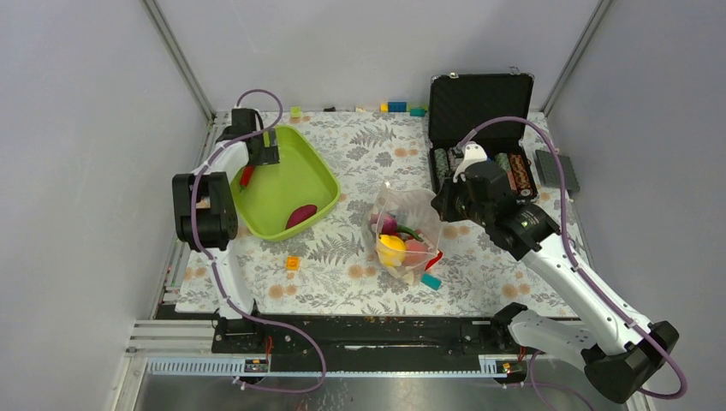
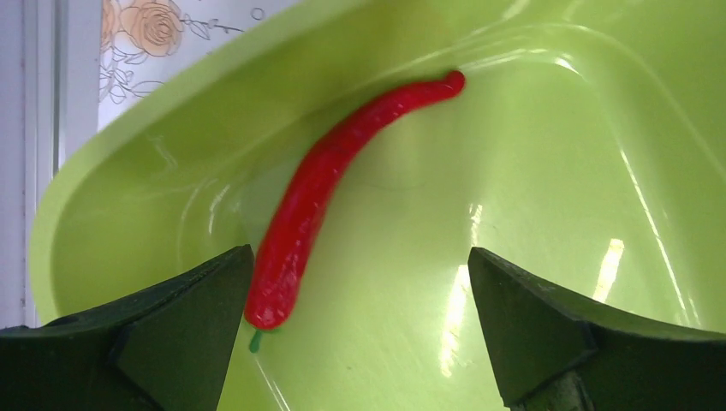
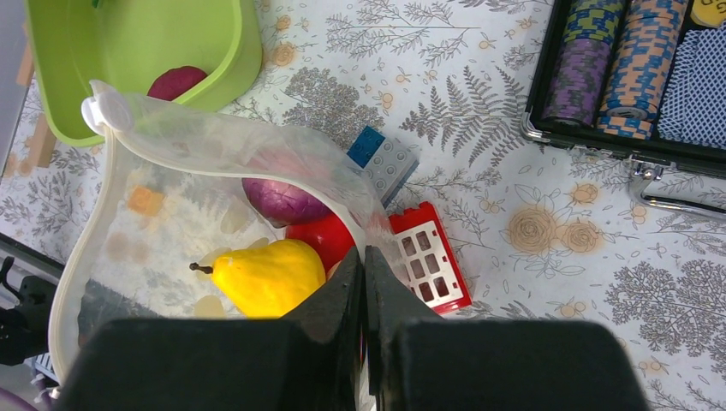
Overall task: Place the food in the zip-top bag and seal the zipper
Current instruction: Pick up the fake vegetable from the bin.
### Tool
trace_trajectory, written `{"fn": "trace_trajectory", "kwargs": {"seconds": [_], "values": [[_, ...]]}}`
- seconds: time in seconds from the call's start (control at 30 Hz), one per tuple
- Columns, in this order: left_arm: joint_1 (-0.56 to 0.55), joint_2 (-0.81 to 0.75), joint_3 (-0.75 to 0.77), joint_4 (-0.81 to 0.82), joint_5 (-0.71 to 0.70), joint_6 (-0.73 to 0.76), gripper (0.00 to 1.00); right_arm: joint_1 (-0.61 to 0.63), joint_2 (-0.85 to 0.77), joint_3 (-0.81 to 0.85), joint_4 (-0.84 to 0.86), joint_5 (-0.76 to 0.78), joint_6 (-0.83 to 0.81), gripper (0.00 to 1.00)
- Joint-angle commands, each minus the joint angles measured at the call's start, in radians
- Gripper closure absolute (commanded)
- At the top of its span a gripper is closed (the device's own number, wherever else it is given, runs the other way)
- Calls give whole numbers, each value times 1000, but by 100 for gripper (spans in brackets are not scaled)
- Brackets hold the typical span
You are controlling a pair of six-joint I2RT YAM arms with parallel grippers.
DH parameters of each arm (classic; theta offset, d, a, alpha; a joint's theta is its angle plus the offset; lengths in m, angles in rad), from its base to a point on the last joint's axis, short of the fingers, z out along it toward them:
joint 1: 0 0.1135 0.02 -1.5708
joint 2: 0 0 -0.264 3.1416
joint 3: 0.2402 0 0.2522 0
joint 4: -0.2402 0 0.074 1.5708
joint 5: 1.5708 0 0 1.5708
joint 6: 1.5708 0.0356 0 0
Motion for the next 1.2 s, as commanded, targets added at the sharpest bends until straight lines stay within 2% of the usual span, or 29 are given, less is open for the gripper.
{"fn": "trace_trajectory", "kwargs": {"seconds": [0.0, 0.2, 0.4, 0.53, 0.6, 0.83, 1.0, 1.17], "values": [[37, 47, 96, -37, 27, 11, 1, -7, -34, 3, 50, 45, -19, 96], [63, 140, 183, -149, 87, -29, 1, -7, -48, 3, 51, 58, -25, 96], [64, 167, 218, -184, 139, 6, 1, -7, -64, -2, 60, 64, -31, 96], [61, 206, 259, -275, 208, 51, 2, -7, -68, -2, 63, 71, -32, 96], [61, 212, 256, -297, 212, 62, 11, -7, -69, -2, 66, 65, -31, 96], [52, 181, 206, -277, 169, 63, 66, -7, -70, -3, 66, 53, -27, 96], [36, 175, 202, -277, 149, 55, 100, -7, -59, -3, 67, 28, -20, 96], [11, 94, 219, -275, 252, 20, 100, -7, -30, -3, 83, -35, -4, 97]]}}
